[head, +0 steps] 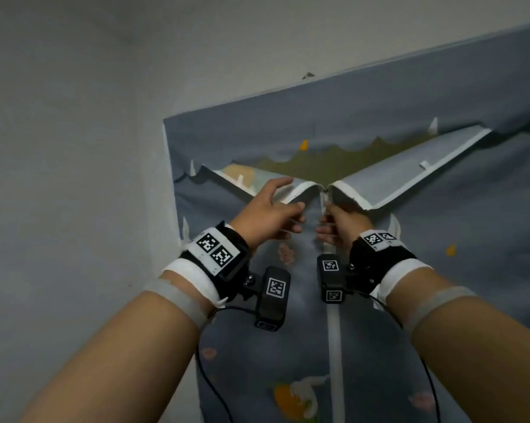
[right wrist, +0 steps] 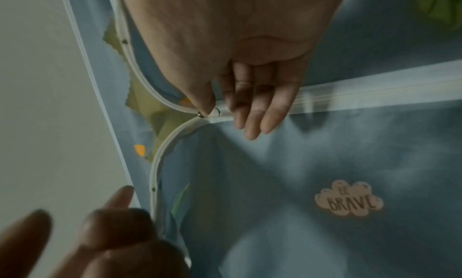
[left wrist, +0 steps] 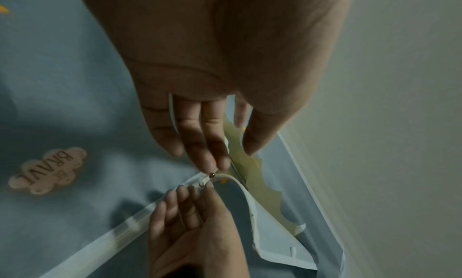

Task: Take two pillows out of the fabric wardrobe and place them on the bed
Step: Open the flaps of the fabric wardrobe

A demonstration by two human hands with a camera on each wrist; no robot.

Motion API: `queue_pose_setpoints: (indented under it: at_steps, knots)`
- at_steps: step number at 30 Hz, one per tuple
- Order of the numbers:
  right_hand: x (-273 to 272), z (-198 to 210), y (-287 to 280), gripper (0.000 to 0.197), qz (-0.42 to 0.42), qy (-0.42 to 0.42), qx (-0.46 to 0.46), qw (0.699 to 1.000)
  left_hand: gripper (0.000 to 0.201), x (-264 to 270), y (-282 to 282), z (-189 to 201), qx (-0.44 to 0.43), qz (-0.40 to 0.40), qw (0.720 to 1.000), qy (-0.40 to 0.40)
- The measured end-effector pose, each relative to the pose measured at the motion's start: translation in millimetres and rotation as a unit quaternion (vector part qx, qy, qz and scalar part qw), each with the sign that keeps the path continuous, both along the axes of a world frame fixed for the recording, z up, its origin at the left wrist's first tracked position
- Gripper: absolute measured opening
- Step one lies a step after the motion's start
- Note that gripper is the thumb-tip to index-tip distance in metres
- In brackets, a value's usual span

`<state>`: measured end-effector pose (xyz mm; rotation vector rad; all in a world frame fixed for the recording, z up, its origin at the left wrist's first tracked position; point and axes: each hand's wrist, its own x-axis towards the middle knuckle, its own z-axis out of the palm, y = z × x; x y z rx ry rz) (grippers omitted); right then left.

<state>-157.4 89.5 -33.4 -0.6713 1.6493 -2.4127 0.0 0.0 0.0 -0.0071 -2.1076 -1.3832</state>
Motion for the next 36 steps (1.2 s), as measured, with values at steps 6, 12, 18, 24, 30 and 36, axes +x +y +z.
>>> queue_pose_setpoints:
  at_steps: [6,12,18,24,30,36]
  knots:
    - [-28.0,9.8,-16.1,0.031,-0.018,0.020,0.000,1.000,0.062,-43.9,-12.3,0.9,0.006,0.005,1.000,-0.014]
    - [-37.0,-0.2,-23.9,0.037,-0.052,0.030,0.039,0.997,0.069,-67.9,-23.5,-3.8,-0.011,-0.018,0.999,-0.027]
    - [-24.6,-51.8,-20.9,0.037,-0.135,0.031,0.094,0.986,0.071,-98.0,-33.1,-32.8,-0.084,-0.074,0.989,-0.099]
    - [-18.9,-148.3,-21.6,0.038,-0.134,-0.063,0.168,0.975,0.060,-129.7,-49.6,-111.8,-0.142,-0.090,0.966,-0.196]
    - [4.4,-286.1,-18.5,0.039,-0.145,-0.213,0.241,0.936,0.036,-131.3,-60.2,-232.2,-0.106,-0.125,0.943,-0.291]
    - [37.1,-421.9,-13.6,0.034,-0.130,-0.351,0.289,0.881,0.025,-122.9,-62.9,-369.8,-0.102,-0.132,0.908,-0.384]
